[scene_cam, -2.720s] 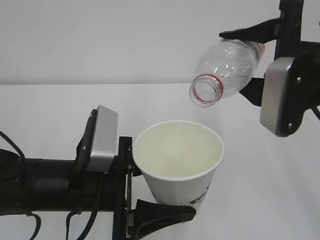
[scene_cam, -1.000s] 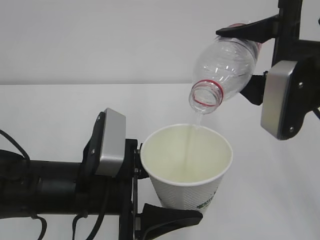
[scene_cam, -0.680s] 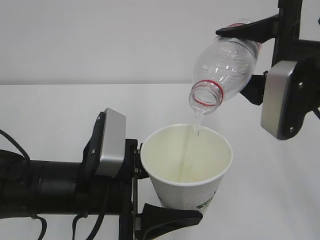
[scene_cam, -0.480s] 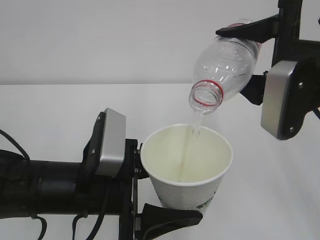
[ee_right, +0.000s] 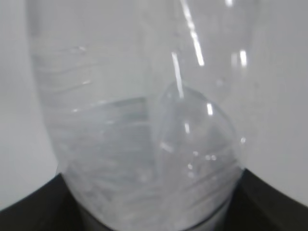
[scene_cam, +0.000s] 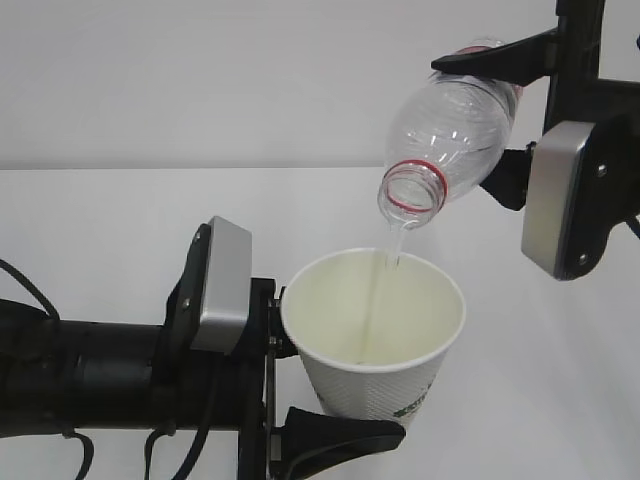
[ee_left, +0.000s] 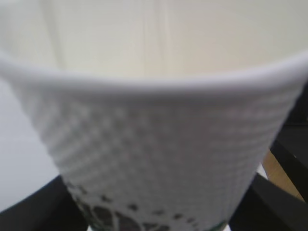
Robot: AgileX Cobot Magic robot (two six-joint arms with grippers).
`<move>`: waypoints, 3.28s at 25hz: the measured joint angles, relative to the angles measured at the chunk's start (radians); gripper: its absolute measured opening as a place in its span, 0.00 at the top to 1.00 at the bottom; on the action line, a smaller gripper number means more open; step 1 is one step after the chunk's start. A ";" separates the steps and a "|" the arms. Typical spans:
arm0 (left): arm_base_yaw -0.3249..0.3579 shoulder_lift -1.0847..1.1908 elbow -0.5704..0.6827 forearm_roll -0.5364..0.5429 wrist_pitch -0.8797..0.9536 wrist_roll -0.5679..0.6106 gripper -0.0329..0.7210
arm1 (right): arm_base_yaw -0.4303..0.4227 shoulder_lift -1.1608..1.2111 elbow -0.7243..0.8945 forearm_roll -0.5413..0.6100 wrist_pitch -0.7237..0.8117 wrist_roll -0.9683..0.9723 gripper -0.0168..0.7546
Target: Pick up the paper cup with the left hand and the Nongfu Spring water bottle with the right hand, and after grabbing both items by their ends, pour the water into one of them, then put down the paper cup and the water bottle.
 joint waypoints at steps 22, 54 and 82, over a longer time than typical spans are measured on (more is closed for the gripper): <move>0.000 0.000 0.000 0.000 0.000 0.000 0.22 | 0.000 0.000 0.000 0.000 -0.004 -0.019 0.31; 0.000 0.000 0.000 0.006 0.032 0.000 0.22 | 0.000 0.000 -0.001 0.004 -0.008 -0.021 0.31; 0.000 0.000 0.000 0.006 0.032 0.000 0.22 | 0.000 0.000 -0.001 0.006 -0.008 -0.042 0.31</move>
